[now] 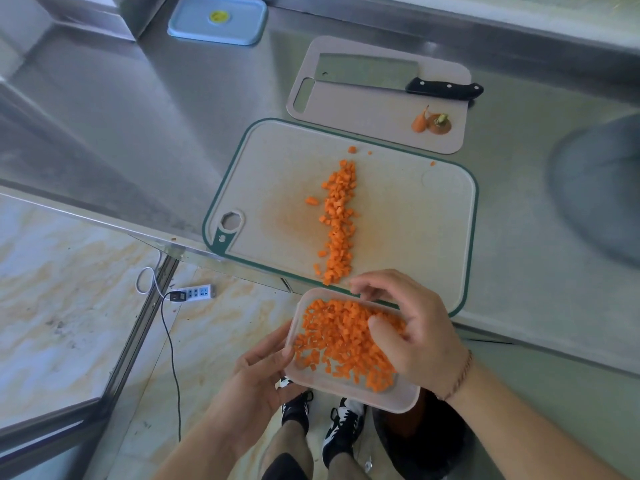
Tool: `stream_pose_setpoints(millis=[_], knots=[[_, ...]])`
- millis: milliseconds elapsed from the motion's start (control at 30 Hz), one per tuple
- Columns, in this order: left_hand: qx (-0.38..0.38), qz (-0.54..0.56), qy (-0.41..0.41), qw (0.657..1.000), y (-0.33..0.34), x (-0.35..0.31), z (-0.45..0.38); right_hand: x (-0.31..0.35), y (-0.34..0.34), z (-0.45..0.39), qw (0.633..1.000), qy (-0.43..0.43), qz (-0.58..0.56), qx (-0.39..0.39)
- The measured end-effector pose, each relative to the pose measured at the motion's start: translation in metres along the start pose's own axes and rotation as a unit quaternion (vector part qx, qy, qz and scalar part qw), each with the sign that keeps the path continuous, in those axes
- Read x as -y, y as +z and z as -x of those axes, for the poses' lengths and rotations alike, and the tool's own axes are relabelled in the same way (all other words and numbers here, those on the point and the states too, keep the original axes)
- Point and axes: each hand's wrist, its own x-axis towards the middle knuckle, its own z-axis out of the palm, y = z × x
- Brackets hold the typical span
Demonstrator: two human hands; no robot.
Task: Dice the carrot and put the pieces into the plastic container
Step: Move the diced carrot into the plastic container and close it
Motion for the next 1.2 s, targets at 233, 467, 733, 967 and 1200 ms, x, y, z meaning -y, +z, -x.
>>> stream_pose_setpoints(millis=[233, 467, 733, 967, 1200], knots=[[0.006, 0.002, -0.002, 1.000, -0.005, -0.004, 0.000, -0.003, 0.002, -0.012, 1.000, 0.017, -0.001, -0.005], [0.007, 0.012, -0.011, 1.000, -0.023, -0.013, -0.002, -0.014, -0.021, -0.084, 0.997, 0.032, 0.008, -0.065], [0.004, 0.015, -0.012, 1.000, -0.043, -0.028, -0.002, -0.057, -0.039, -0.192, 0.996, 0.055, 0.061, -0.040], [0.020, 0.023, -0.013, 0.999, -0.049, -0.032, -0.003, -0.063, -0.025, -0.187, 0.982, -0.044, 0.177, 0.055], [0.029, 0.012, -0.021, 0.999, -0.045, -0.035, -0.002, -0.050, -0.014, -0.150, 0.993, -0.055, 0.075, 0.068]])
